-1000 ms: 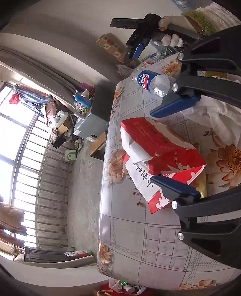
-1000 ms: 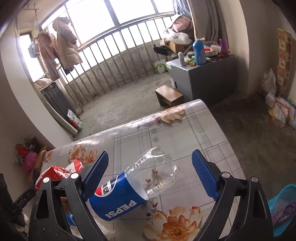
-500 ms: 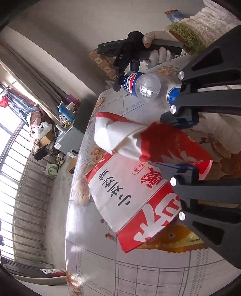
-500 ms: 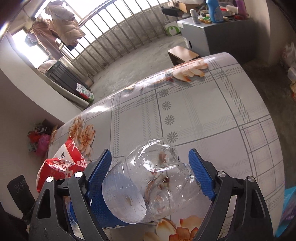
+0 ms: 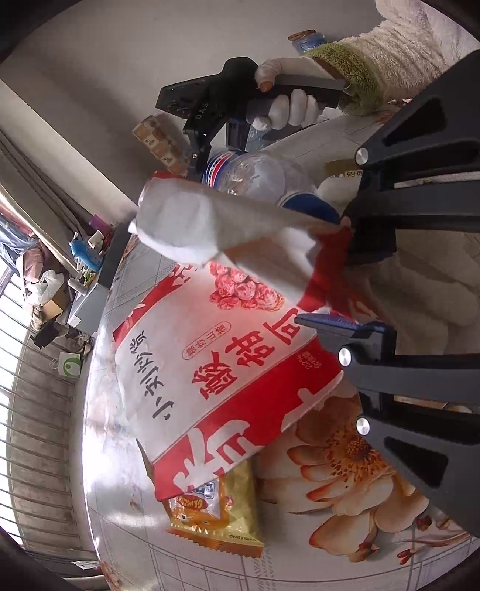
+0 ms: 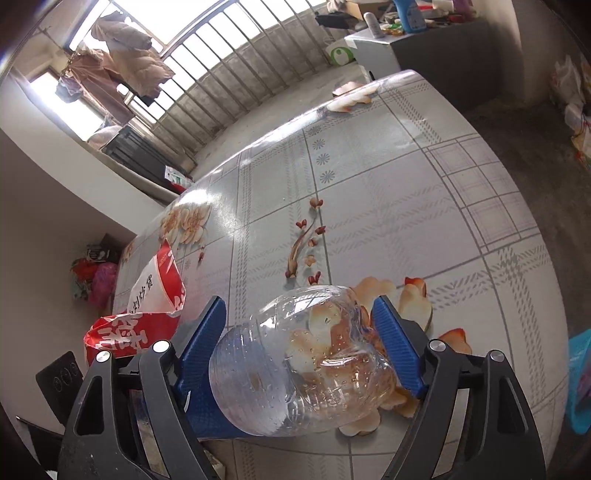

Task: Collect trash
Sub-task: 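Grasp the red-and-white snack bag with the left tool while the right tool approaches the bottle, then grasp the Pepsi bottle with the right tool and lift it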

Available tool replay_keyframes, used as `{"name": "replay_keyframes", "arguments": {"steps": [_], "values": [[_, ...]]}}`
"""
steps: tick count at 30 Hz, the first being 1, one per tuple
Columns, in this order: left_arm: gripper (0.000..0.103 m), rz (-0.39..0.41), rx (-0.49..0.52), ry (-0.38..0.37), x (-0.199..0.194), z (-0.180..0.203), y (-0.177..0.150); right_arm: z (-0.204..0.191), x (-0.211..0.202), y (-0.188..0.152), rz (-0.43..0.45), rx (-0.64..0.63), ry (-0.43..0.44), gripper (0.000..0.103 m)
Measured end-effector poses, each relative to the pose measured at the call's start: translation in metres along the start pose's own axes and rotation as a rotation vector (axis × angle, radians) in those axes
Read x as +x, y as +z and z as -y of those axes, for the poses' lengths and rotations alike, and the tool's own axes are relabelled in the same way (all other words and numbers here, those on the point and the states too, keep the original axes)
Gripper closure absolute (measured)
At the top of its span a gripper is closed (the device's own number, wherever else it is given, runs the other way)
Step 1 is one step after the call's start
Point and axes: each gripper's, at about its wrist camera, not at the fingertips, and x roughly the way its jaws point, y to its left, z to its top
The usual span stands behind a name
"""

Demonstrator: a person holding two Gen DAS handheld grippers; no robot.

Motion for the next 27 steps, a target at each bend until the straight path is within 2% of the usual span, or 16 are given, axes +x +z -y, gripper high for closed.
{"name": "replay_keyframes", "arguments": {"steps": [10, 15, 18, 20, 27], "values": [[0.080, -0.018, -0.087, -0.070, -0.022, 0.019, -0.044, 0.005, -0.028, -0.040, 0.017, 0.044, -0.028, 0.027], [0.077, 0.025, -0.087, -0.043, -0.031, 0.021, -0.045, 0.007, -0.039, -0.044, 0.054, 0.060, -0.034, 0.025], [0.068, 0.060, -0.083, -0.012, -0.037, 0.019, -0.034, 0.004, -0.050, -0.043, 0.109, 0.079, -0.033, 0.022], [0.057, 0.077, -0.097, -0.003, -0.044, 0.017, -0.035, 0.003, -0.061, -0.044, 0.145, 0.090, -0.026, 0.020], [0.047, 0.135, -0.100, 0.038, -0.067, 0.015, -0.038, 0.002, -0.089, -0.062, 0.213, 0.141, 0.014, 0.019]]}}
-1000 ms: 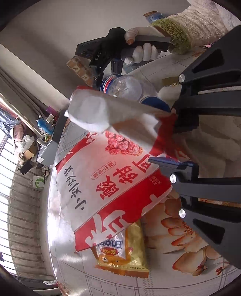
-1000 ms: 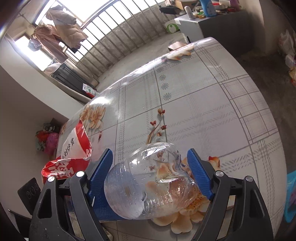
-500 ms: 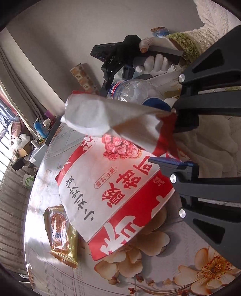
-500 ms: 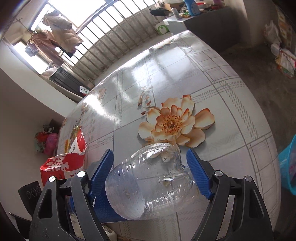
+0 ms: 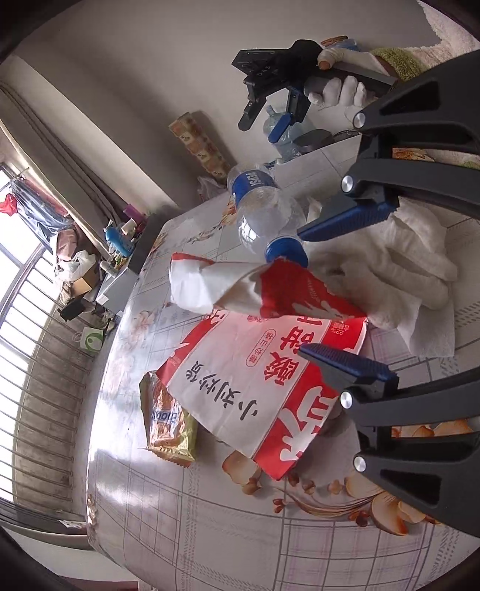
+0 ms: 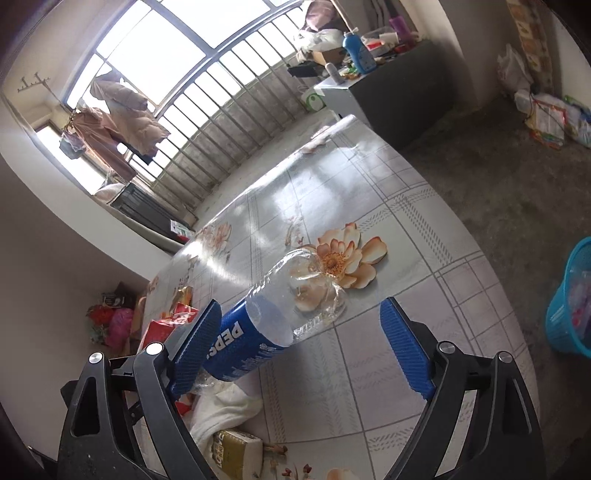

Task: Collect trash
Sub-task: 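Grasp the Pepsi bottle with the right tool and lift it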

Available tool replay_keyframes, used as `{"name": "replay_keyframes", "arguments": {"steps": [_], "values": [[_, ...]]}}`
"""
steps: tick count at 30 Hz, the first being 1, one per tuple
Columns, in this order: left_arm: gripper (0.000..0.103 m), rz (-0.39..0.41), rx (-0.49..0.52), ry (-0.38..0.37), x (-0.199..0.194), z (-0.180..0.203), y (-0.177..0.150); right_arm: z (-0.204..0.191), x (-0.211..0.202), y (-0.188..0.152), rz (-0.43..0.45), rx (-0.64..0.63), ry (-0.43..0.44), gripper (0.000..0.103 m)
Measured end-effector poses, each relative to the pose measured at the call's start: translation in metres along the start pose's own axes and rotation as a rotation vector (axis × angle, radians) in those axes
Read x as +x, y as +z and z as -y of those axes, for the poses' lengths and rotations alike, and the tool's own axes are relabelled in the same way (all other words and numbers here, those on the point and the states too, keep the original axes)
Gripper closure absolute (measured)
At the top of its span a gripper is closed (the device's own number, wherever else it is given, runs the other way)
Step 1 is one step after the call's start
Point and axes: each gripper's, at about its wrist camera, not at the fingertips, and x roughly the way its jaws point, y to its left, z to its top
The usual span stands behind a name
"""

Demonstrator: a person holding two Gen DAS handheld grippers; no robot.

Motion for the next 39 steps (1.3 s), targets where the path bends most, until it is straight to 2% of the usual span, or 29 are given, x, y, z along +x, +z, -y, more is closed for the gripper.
{"name": "replay_keyframes", "arguments": {"steps": [3, 7, 14, 18, 22, 33, 36, 37, 39], "values": [[0.046, 0.039, 0.012, 0.023, -0.013, 0.000, -0.002, 0.000, -0.006, -0.012, -0.001, 0.030, 0.032, 0.019], [0.046, 0.080, 0.033, 0.027, -0.028, 0.000, -0.004, -0.001, 0.001, -0.029, -0.037, 0.116, 0.120, 0.019], [0.046, 0.083, 0.046, 0.011, -0.029, 0.001, -0.012, -0.003, 0.049, -0.049, -0.163, 0.379, 0.302, 0.020], [0.046, 0.076, 0.052, -0.002, -0.021, 0.005, -0.011, -0.015, 0.072, -0.052, -0.197, 0.455, 0.348, 0.020], [0.046, 0.071, 0.056, -0.007, -0.016, 0.007, -0.011, -0.020, 0.085, -0.051, -0.198, 0.492, 0.333, 0.020], [0.046, 0.042, 0.058, -0.030, -0.006, 0.007, -0.011, -0.019, 0.110, -0.051, -0.203, 0.619, 0.312, 0.033], [0.046, 0.042, 0.065, -0.032, -0.006, 0.008, -0.012, -0.013, 0.112, -0.053, -0.192, 0.661, 0.307, 0.043], [0.046, 0.043, 0.065, -0.031, -0.006, 0.010, -0.012, -0.009, 0.113, -0.055, -0.189, 0.674, 0.306, 0.051], [0.046, 0.045, 0.064, -0.032, -0.006, 0.012, -0.014, -0.002, 0.114, -0.057, -0.192, 0.710, 0.332, 0.053]]}}
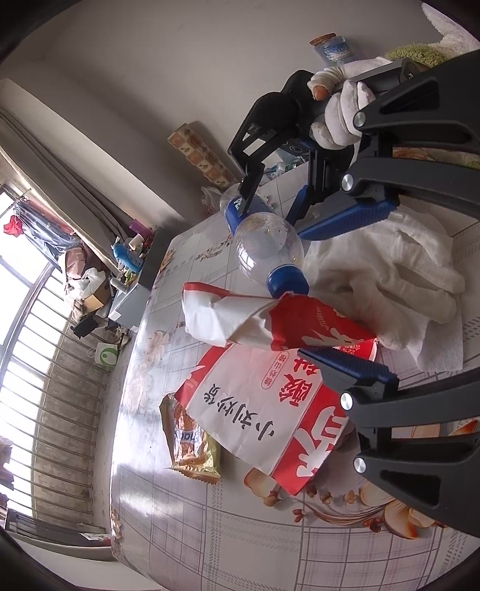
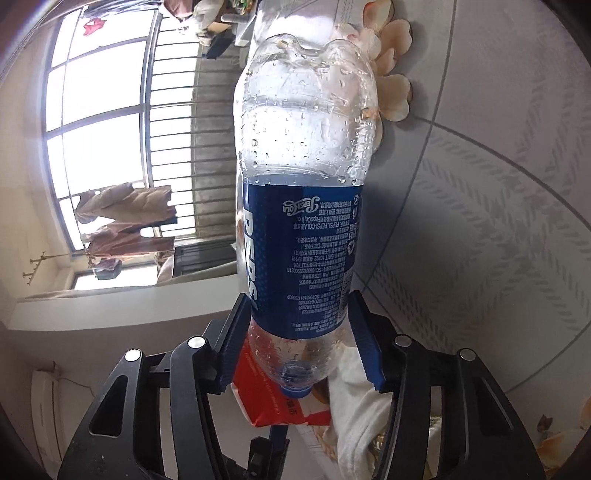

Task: Collect trash
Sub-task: 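Grasp the Pepsi bottle with the right tool and lift it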

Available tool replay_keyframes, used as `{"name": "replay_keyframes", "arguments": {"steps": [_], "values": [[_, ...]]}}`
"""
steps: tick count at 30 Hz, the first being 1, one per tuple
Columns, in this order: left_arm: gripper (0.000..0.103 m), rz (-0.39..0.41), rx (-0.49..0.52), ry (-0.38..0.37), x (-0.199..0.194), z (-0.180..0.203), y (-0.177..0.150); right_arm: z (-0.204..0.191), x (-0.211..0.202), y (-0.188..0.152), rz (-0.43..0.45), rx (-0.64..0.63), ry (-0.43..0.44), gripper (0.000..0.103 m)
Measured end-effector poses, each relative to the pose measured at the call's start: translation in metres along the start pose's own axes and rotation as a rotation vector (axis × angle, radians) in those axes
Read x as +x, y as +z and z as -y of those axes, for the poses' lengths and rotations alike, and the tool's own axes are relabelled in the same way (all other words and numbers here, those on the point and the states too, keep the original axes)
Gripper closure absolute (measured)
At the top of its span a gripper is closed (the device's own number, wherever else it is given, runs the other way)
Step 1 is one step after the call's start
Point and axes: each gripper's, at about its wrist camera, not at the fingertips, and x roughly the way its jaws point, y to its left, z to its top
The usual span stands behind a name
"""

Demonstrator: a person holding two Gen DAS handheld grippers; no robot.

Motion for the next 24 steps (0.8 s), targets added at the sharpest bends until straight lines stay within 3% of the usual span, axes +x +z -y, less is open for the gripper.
{"name": "replay_keyframes", "arguments": {"steps": [8, 11, 14, 16, 19, 24], "values": [[0.046, -0.001, 0.013, 0.012, -0.003, 0.008, -0.001, 0.009, -0.038, 0.008, -0.023, 0.051, 0.125, 0.055], [0.046, 0.002, 0.022, 0.017, -0.005, 0.010, -0.001, 0.009, -0.066, 0.011, -0.065, 0.016, 0.166, 0.055], [0.046, 0.004, 0.025, 0.021, -0.006, 0.010, 0.000, 0.003, -0.107, 0.008, -0.113, -0.085, 0.151, 0.054], [0.046, 0.004, 0.025, 0.023, -0.006, 0.008, 0.000, -0.003, -0.135, 0.002, -0.144, -0.177, 0.100, 0.054], [0.046, -0.003, 0.029, 0.034, -0.003, 0.006, 0.000, -0.008, -0.169, -0.013, -0.174, -0.332, -0.054, 0.054], [0.046, -0.025, 0.049, 0.093, 0.007, 0.007, -0.003, -0.003, -0.176, -0.029, -0.132, -0.490, -0.348, 0.054]]}}
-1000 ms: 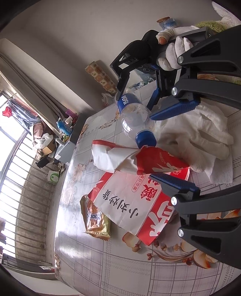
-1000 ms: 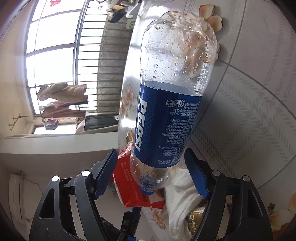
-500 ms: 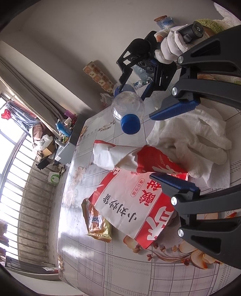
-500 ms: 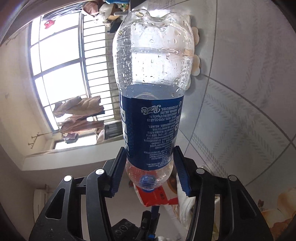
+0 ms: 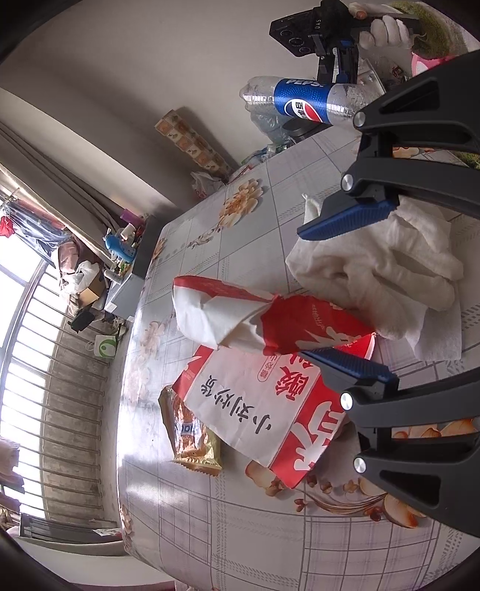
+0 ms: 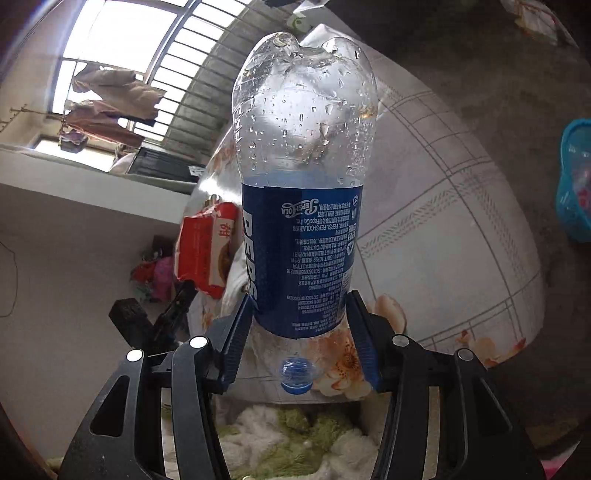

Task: Collect trash
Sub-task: 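Grasp the Pepsi bottle with the right tool and lift it, then carry the snack bag and Pepsi bottle toward the blue basket with both tools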

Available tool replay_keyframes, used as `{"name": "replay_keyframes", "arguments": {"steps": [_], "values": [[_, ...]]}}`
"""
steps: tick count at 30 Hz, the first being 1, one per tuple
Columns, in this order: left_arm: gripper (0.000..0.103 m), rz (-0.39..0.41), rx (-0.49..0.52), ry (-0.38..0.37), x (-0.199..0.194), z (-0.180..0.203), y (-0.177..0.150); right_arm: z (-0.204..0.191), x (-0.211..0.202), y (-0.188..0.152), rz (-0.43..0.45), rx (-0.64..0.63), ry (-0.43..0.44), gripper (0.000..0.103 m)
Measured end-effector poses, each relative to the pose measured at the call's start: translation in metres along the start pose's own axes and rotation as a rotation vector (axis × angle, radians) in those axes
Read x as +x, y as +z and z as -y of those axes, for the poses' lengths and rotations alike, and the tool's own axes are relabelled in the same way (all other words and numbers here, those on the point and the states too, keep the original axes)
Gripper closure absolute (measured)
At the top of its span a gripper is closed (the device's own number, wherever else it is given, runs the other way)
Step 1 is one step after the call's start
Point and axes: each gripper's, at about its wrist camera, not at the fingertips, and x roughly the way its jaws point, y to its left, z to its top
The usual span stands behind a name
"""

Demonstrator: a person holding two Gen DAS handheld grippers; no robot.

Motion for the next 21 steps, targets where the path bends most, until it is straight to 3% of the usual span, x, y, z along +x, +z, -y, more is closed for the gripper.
{"name": "replay_keyframes", "arguments": {"steps": [4, 9, 13, 18, 21], "values": [[0.046, -0.015, 0.025, 0.048, 0.004, 0.005, -0.004, -0.013, 0.021, 0.004, 0.028, -0.055, -0.081, 0.054], [0.063, -0.011, 0.079, 0.104, 0.005, 0.011, -0.007, -0.042, 0.045, 0.012, 0.072, -0.145, -0.186, 0.054], [0.063, -0.045, 0.088, 0.121, 0.016, 0.009, -0.009, -0.051, 0.048, 0.026, 0.093, -0.151, -0.195, 0.052], [0.063, -0.073, 0.065, 0.139, 0.028, 0.002, -0.014, -0.049, 0.044, 0.016, 0.094, -0.137, -0.176, 0.050], [0.074, -0.074, 0.034, 0.126, 0.027, -0.005, -0.015, -0.048, 0.045, 0.014, 0.088, -0.134, -0.170, 0.047]]}}
